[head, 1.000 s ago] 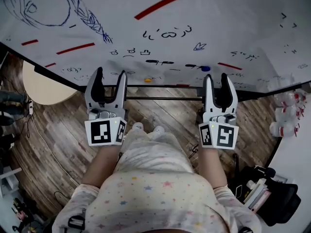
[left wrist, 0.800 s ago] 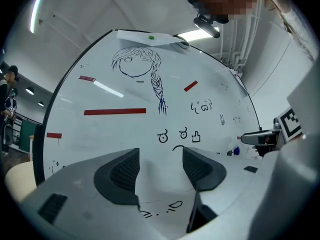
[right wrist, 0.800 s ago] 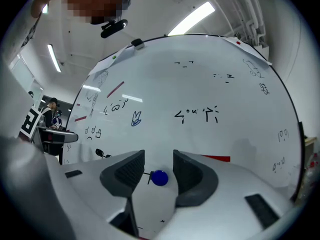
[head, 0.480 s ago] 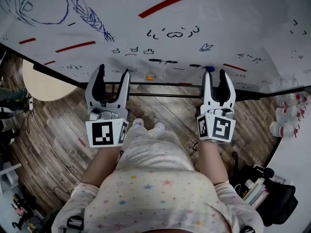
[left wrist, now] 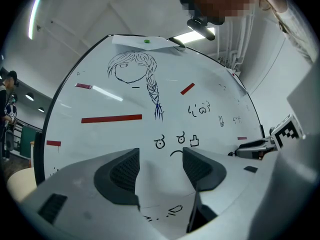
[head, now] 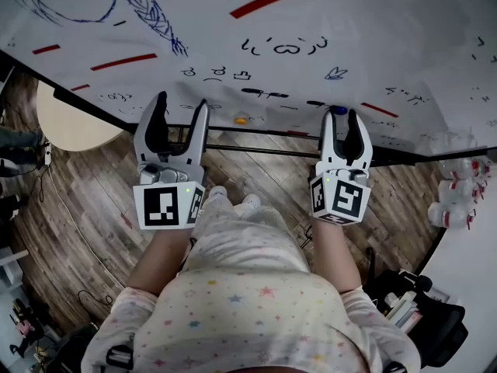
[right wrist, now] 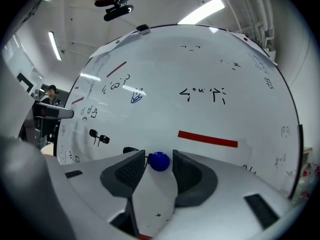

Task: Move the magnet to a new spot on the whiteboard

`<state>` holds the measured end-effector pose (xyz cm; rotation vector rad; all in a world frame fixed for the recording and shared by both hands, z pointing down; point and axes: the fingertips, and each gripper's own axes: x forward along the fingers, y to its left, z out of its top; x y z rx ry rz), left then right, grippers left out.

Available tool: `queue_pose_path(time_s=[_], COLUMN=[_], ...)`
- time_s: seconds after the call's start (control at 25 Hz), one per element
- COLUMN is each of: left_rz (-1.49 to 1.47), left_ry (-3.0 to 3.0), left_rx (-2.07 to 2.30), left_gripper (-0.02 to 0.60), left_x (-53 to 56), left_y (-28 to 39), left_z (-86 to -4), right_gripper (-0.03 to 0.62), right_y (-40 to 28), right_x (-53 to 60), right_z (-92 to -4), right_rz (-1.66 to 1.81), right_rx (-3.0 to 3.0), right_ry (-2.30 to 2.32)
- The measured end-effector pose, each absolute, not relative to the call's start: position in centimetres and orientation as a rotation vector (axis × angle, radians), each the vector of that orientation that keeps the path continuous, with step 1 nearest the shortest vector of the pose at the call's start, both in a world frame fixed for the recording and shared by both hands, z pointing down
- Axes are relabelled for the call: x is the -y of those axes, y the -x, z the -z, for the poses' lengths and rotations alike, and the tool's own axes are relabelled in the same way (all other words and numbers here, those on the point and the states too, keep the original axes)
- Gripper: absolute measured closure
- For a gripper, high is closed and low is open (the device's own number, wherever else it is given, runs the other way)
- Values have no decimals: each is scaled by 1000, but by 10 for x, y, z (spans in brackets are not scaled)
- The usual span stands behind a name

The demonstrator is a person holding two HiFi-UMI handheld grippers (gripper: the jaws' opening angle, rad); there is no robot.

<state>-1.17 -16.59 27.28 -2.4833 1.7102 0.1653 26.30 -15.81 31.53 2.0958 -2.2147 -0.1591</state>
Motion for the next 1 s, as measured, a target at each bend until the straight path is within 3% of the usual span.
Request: queue_pose_path(time_s=[0.2,1.0], left_rz=[-154,-142], left_ry=[2484,2495], left_rx=[-1736,-1742], left_gripper=[331,333], left_x=[166,166], left_y=[14,19], left_z=[-279,-284], right_gripper=[454,471], right_y=[-264,-265], right_x=[159,162], right_z=[-317,-321], right_rz=[167,166], right_rx=[2196,2129], right_ry=[-2116,-2139])
